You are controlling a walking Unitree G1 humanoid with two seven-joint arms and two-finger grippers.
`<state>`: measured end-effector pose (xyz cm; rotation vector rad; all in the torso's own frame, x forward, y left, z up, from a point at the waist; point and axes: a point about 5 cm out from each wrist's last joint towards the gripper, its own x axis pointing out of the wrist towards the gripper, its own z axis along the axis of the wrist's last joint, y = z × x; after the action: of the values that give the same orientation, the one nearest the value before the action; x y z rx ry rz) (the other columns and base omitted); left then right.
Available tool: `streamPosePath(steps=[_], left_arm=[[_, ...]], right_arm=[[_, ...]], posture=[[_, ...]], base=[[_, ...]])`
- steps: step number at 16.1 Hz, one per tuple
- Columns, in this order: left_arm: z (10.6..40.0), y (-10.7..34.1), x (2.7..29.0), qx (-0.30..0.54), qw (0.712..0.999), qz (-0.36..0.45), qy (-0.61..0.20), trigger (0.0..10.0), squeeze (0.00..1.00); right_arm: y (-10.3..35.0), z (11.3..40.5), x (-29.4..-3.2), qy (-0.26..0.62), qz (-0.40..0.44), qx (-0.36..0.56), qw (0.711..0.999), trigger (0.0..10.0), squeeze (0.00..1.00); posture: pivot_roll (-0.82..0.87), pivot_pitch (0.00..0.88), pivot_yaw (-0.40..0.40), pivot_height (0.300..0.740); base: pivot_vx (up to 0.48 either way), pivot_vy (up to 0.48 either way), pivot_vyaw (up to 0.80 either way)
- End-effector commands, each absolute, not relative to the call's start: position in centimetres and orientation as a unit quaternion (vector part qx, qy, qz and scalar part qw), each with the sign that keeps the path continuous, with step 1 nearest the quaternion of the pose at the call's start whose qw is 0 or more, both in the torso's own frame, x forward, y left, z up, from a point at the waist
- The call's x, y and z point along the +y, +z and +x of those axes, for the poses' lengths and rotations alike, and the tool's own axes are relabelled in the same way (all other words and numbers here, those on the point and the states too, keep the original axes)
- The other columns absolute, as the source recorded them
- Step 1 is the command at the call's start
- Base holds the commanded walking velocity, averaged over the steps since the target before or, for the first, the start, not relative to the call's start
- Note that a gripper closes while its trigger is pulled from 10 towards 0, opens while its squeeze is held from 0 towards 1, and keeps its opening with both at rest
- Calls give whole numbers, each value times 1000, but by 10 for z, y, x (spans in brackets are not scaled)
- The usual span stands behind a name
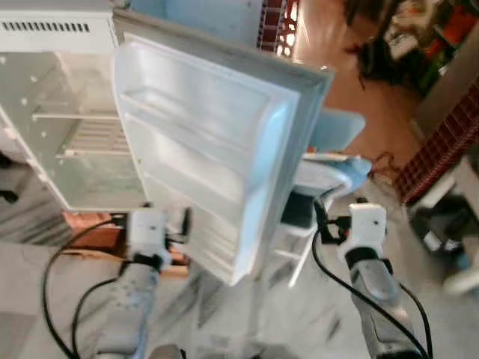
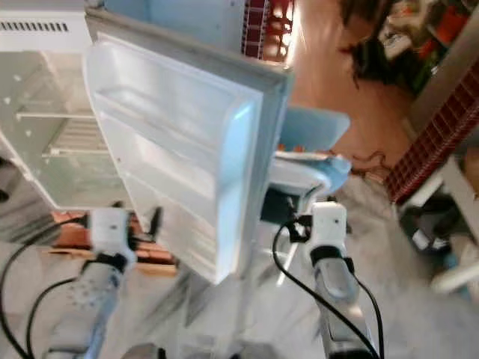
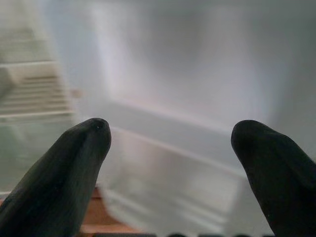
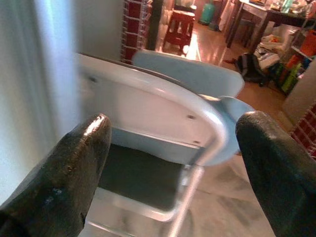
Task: Restocking fridge
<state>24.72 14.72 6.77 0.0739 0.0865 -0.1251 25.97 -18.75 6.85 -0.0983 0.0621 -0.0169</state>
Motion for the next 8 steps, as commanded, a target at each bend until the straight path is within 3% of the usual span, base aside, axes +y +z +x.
streamPosePath(steps=[1,4,8], left_arm=[[245,66,156,48,996,50,-49,10000,0],[239,63,161,57,997,43,-28,10000,0],[223,60,162,71,996,46,-7,10000,0]], right_arm=[[70,262,-185,-1,-47,27,999,10000,0],[69,264,-182,21,-46,28,998,10000,0],[75,274,-179,33,-53,19,998,10000,0]], posture=[[74,46,-56,740],[83,55,-58,740],[118,72,-63,740]], base=[[0,0,0],[0,0,0],[0,0,788]])
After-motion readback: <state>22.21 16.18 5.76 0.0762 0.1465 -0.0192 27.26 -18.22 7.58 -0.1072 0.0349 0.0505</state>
